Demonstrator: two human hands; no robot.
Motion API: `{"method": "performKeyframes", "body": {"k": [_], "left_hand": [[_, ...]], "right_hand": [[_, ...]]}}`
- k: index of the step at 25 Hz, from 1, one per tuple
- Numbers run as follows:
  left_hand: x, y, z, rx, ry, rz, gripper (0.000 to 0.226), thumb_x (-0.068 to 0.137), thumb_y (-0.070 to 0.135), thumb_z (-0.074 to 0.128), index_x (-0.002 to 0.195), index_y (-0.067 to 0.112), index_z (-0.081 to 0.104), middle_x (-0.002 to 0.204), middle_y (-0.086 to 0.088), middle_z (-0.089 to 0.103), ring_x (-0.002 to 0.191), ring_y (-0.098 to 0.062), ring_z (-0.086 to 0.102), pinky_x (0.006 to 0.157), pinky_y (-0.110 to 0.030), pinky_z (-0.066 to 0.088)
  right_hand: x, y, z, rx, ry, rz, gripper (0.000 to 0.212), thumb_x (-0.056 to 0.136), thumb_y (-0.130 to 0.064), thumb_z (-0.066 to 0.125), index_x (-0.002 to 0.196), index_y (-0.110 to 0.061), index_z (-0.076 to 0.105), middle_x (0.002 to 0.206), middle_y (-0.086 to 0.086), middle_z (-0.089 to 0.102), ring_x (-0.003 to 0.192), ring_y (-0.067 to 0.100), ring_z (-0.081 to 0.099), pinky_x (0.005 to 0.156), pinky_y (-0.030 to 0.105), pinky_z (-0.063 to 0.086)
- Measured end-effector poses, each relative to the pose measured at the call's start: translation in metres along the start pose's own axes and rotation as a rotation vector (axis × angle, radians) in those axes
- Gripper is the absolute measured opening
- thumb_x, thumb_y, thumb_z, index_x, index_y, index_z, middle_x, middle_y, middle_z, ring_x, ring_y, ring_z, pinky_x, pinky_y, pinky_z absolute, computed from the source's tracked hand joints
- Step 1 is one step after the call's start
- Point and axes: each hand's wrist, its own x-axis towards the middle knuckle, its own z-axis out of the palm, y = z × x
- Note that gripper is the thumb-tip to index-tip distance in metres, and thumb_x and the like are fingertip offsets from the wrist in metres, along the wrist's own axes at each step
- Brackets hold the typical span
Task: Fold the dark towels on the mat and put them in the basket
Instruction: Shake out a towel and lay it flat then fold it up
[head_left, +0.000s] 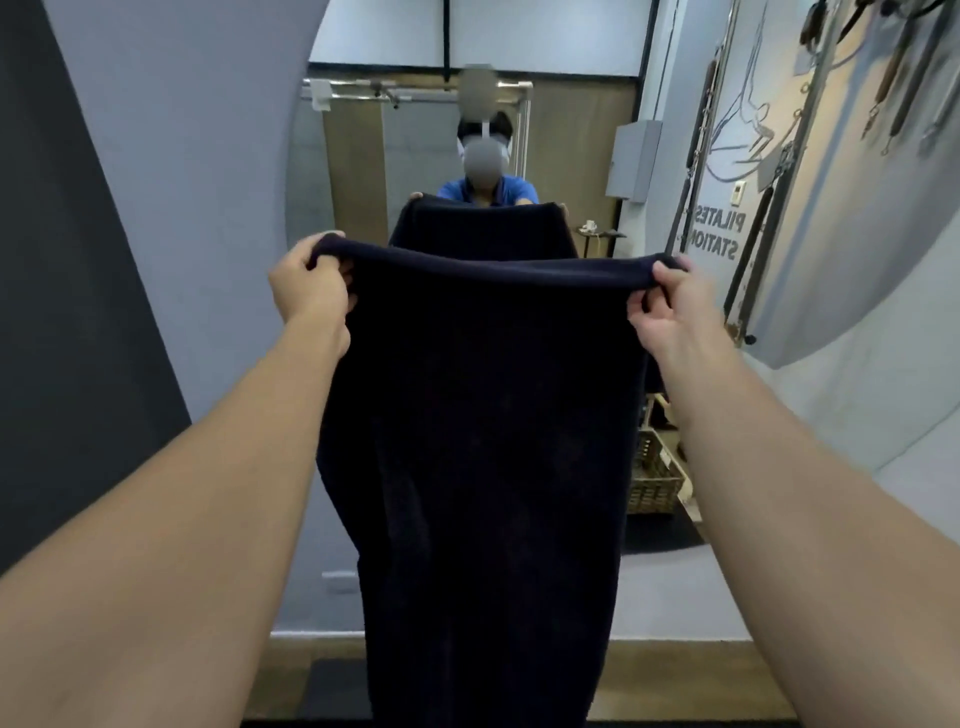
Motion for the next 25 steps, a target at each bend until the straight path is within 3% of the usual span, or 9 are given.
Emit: {"method": "performKeyframes", "body": {"k": [3, 7, 9, 12, 14, 18, 23, 25], "left_hand": [[-0.017, 0.088, 0.008, -0.008, -0.013, 0.185, 0.033, 0.098, 0.008, 0.043, 0.087, 0.027, 0.068, 0.093, -0.004, 0.075, 0.082, -0.016, 0.072, 0.068, -0.03, 0.054], [-0.063, 0.17, -0.006, 0.026, 0.101, 0.445, 0.028, 0.091, 0.014, 0.046, 0.09, 0.026, 0.071, 0.091, 0.001, 0.077, 0.081, -0.013, 0.074, 0.078, -0.035, 0.061], [-0.104, 0.186, -0.02, 0.069, 0.183, 0.531, 0.026, 0.091, 0.014, 0.045, 0.09, 0.022, 0.07, 0.085, 0.008, 0.073, 0.076, -0.004, 0.069, 0.078, -0.029, 0.06], [-0.168, 0.19, -0.042, 0.092, 0.262, 0.605, 0.026, 0.095, 0.008, 0.04, 0.087, 0.019, 0.062, 0.078, 0.018, 0.06, 0.065, 0.01, 0.054, 0.069, -0.009, 0.047], [-0.206, 0.187, -0.064, 0.106, 0.311, 0.626, 0.027, 0.095, 0.007, 0.04, 0.089, 0.022, 0.061, 0.086, 0.017, 0.062, 0.074, 0.009, 0.056, 0.075, -0.01, 0.047], [-0.288, 0.174, -0.126, 0.123, 0.394, 0.624, 0.028, 0.093, 0.005, 0.042, 0.106, 0.009, 0.067, 0.096, 0.01, 0.063, 0.086, -0.002, 0.057, 0.08, -0.006, 0.043], [-0.401, 0.14, -0.232, 0.279, 0.311, 0.605, 0.022, 0.094, 0.007, 0.044, 0.1, 0.014, 0.064, 0.087, 0.021, 0.057, 0.076, 0.016, 0.053, 0.076, -0.004, 0.041], [-0.441, 0.122, -0.276, 0.355, 0.287, 0.568, 0.022, 0.095, 0.006, 0.043, 0.098, 0.018, 0.062, 0.087, 0.02, 0.056, 0.076, 0.016, 0.053, 0.076, -0.004, 0.04]], "right_hand": [[-0.038, -0.059, 0.049, 0.091, -0.164, -0.105, 0.037, 0.094, 0.007, 0.047, 0.102, -0.025, 0.062, 0.099, 0.002, 0.061, 0.08, 0.012, 0.06, 0.067, 0.027, 0.047], [-0.093, -0.115, 0.073, 0.184, -0.293, -0.205, 0.037, 0.091, 0.008, 0.049, 0.11, -0.022, 0.062, 0.111, 0.006, 0.063, 0.089, 0.02, 0.064, 0.079, 0.032, 0.051], [-0.126, -0.128, 0.066, 0.181, -0.321, -0.216, 0.035, 0.09, 0.007, 0.05, 0.106, -0.021, 0.063, 0.11, 0.007, 0.064, 0.089, 0.021, 0.065, 0.08, 0.032, 0.052], [-0.179, -0.136, 0.04, 0.16, -0.298, -0.208, 0.032, 0.089, 0.008, 0.051, 0.1, -0.019, 0.064, 0.107, 0.008, 0.065, 0.087, 0.022, 0.065, 0.082, 0.033, 0.052], [-0.217, -0.134, 0.017, 0.139, -0.271, -0.203, 0.031, 0.088, 0.007, 0.05, 0.098, -0.019, 0.063, 0.1, 0.007, 0.065, 0.082, 0.02, 0.064, 0.078, 0.031, 0.052], [-0.309, -0.13, -0.035, 0.073, -0.216, -0.196, 0.031, 0.086, 0.007, 0.046, 0.092, -0.019, 0.062, 0.084, 0.004, 0.062, 0.076, 0.019, 0.061, 0.073, 0.029, 0.051], [-0.419, -0.104, -0.118, 0.066, -0.106, -0.196, 0.034, 0.089, 0.013, 0.042, 0.098, -0.014, 0.061, 0.093, 0.009, 0.057, 0.071, 0.021, 0.057, 0.056, 0.023, 0.047], [-0.457, -0.085, -0.152, 0.017, -0.034, -0.173, 0.034, 0.09, 0.013, 0.04, 0.099, -0.014, 0.059, 0.09, 0.009, 0.055, 0.067, 0.019, 0.055, 0.051, 0.021, 0.043]]}}
